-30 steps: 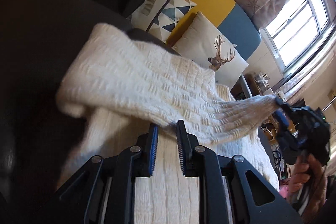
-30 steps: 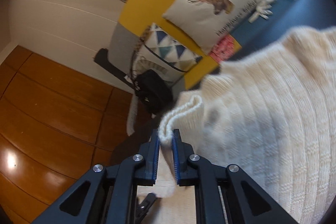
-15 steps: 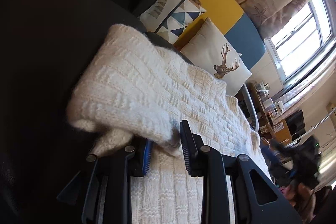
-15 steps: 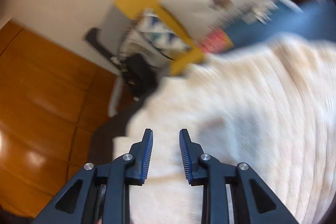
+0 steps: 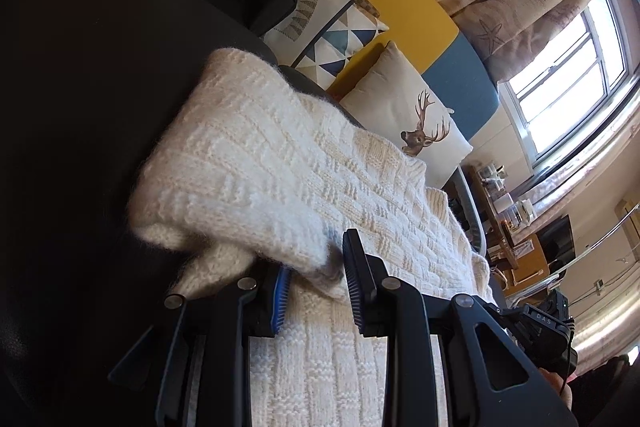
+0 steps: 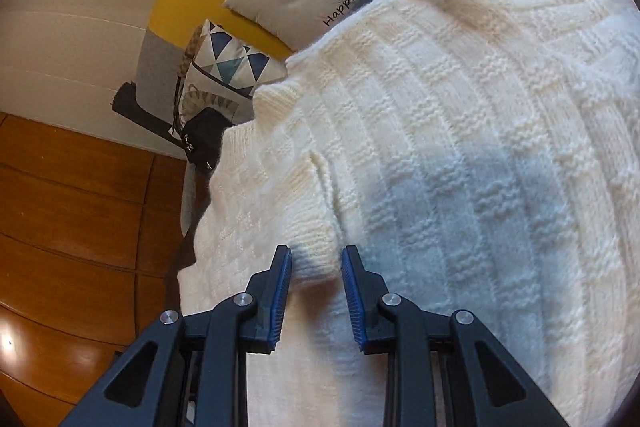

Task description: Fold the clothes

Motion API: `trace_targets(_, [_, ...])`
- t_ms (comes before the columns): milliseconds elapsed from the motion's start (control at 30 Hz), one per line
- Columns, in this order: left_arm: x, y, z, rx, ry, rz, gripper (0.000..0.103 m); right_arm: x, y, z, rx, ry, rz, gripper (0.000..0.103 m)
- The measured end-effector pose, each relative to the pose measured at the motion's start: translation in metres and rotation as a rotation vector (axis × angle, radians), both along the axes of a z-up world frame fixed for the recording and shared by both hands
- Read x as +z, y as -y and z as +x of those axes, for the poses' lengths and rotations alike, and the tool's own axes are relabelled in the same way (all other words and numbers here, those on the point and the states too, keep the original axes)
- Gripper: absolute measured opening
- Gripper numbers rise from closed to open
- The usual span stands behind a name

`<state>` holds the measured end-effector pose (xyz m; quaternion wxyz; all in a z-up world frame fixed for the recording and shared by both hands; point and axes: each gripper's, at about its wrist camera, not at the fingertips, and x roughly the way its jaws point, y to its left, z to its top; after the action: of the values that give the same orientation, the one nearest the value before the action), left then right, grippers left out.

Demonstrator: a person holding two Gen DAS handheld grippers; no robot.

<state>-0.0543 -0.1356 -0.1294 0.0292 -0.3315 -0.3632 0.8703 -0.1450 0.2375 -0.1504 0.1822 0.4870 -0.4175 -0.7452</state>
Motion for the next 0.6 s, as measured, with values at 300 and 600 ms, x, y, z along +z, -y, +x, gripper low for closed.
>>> trace_targets(300, [0.0, 0.0, 0.001, 0.003, -0.005, 0.003, 0.027, -0.004, 0.017, 0.011, -0.007, 0.027, -0.066, 0.03])
trace_targets(600, [0.0, 0.004, 0.004, 0.001, -0.02, 0.028, 0.027, -0.004, 0.032, -0.019, -0.034, -0.016, -0.101, 0.009])
